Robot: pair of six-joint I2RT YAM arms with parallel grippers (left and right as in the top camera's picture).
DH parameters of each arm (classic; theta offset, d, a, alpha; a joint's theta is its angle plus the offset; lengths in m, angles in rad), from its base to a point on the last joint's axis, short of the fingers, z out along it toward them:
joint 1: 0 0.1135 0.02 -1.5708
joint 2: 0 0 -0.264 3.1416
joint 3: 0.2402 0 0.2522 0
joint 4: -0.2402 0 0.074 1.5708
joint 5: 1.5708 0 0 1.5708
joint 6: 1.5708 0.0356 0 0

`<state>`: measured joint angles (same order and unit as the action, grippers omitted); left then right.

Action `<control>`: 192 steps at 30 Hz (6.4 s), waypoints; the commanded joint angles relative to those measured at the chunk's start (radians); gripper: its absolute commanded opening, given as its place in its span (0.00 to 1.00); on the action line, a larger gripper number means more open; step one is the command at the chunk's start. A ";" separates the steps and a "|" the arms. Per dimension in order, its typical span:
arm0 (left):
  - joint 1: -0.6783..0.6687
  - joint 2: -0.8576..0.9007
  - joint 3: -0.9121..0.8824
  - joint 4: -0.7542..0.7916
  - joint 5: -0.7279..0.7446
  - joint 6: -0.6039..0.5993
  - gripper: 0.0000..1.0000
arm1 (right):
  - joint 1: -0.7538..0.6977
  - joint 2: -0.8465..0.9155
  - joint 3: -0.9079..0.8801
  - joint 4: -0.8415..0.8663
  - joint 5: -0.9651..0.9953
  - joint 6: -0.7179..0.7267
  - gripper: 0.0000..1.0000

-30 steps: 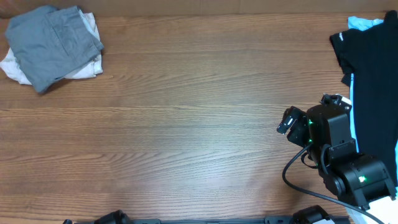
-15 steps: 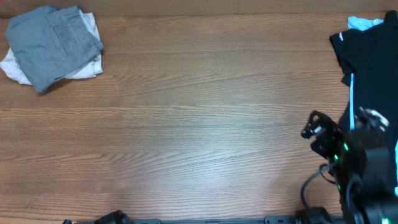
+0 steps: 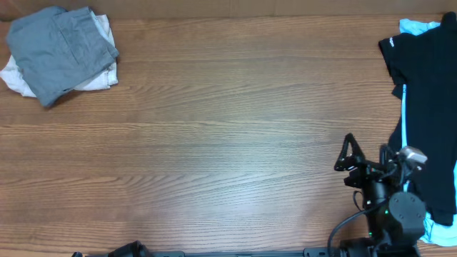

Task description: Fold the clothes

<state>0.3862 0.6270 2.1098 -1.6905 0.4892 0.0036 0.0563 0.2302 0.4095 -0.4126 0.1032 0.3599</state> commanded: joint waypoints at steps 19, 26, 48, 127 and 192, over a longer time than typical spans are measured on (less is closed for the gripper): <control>0.001 0.000 0.000 0.001 -0.006 0.008 1.00 | -0.098 -0.227 -0.370 0.359 -0.176 -0.182 1.00; 0.001 0.000 0.000 0.002 -0.006 0.008 1.00 | -0.099 -0.228 -0.402 0.347 -0.158 -0.200 1.00; 0.001 0.000 0.000 0.001 -0.006 0.008 1.00 | -0.099 -0.227 -0.402 0.333 -0.158 -0.233 1.00; -0.347 -0.624 -2.105 1.620 -0.388 -0.133 1.00 | -0.099 -0.227 -0.402 0.333 -0.157 -0.233 1.00; -0.323 -0.623 -2.105 1.621 -0.404 -0.078 1.00 | -0.099 -0.227 -0.402 0.333 -0.158 -0.233 1.00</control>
<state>0.0547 0.0170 0.0120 -0.0738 0.0814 -0.0967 -0.0387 0.0147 0.0185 -0.0830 -0.0624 0.1303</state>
